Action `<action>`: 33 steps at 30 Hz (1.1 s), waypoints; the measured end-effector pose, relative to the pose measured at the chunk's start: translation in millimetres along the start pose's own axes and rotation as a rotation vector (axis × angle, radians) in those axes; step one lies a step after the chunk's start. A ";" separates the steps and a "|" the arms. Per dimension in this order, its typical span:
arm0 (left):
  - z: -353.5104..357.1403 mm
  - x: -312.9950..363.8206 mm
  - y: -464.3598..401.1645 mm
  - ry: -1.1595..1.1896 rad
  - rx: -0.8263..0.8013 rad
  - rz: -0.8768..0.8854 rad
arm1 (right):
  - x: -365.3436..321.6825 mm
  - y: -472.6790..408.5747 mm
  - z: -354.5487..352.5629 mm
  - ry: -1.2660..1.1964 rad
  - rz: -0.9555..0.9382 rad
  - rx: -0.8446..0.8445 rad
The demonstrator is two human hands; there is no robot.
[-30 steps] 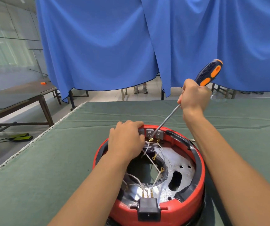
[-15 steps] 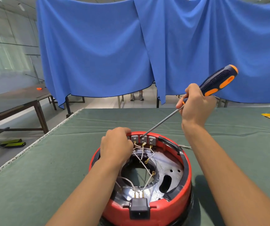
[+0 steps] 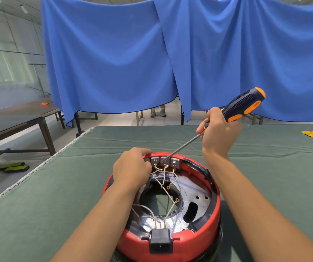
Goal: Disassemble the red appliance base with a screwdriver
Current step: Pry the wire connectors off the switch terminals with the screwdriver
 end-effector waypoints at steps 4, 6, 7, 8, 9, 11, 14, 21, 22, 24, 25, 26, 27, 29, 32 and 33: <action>-0.6 -0.1 -0.4 -0.001 0.005 0.002 | -1.4 -0.8 1.0 -0.018 0.017 0.007; -0.6 -1.1 -0.3 -0.003 0.004 -0.002 | -1.3 2.6 2.6 0.000 0.014 -0.003; -0.5 -1.3 -0.3 -0.002 0.003 -0.004 | -1.5 4.0 3.4 0.008 0.010 -0.007; -0.5 -1.2 -0.1 -0.002 0.002 -0.003 | -1.7 5.1 3.6 0.012 0.008 -0.010; -0.3 -0.5 -0.1 -0.001 0.001 0.000 | -2.3 5.8 3.8 0.009 0.007 -0.011; -0.5 0.9 0.2 0.005 0.001 0.005 | -4.9 6.9 5.1 0.006 0.000 -0.023; -0.7 1.3 0.6 0.008 0.002 0.002 | -12.9 9.5 8.8 0.023 -0.046 -0.045; -1.4 3.4 2.4 0.022 0.008 0.012 | -17.9 9.6 10.0 0.088 -0.099 -0.023; -1.5 4.1 2.7 0.025 0.010 0.013 | -18.0 8.3 10.6 0.094 -0.105 -0.024; -1.9 4.9 3.4 0.030 0.008 0.014 | -14.9 4.0 11.2 0.122 -0.096 -0.012; -1.9 5.4 3.7 0.033 0.005 0.015 | -11.9 0.7 10.6 0.139 -0.080 0.002; -1.6 5.8 4.0 0.035 0.001 0.017 | -7.8 -2.9 9.4 0.154 -0.058 0.020; -1.6 6.3 4.2 0.037 -0.002 0.019 | -2.9 -6.7 7.6 0.171 -0.031 0.040; -1.7 6.3 3.8 0.035 -0.005 0.020 | 6.3 -12.9 3.4 0.209 0.018 0.084; -2.3 4.2 2.3 0.021 -0.002 0.011 | 18.0 -18.3 -0.6 0.228 0.078 0.123; -2.4 3.7 2.2 0.020 0.000 0.008 | 21.1 -19.5 -1.0 0.231 0.092 0.128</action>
Point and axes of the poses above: each hand's wrist, its own y-axis away from the middle knuckle, its own z-axis out of the palm, x = y × z, the point moved 10 cm from there along -y, towards the middle knuckle, and after that the axes turned 7 degrees about x, right-handed, at the moved point
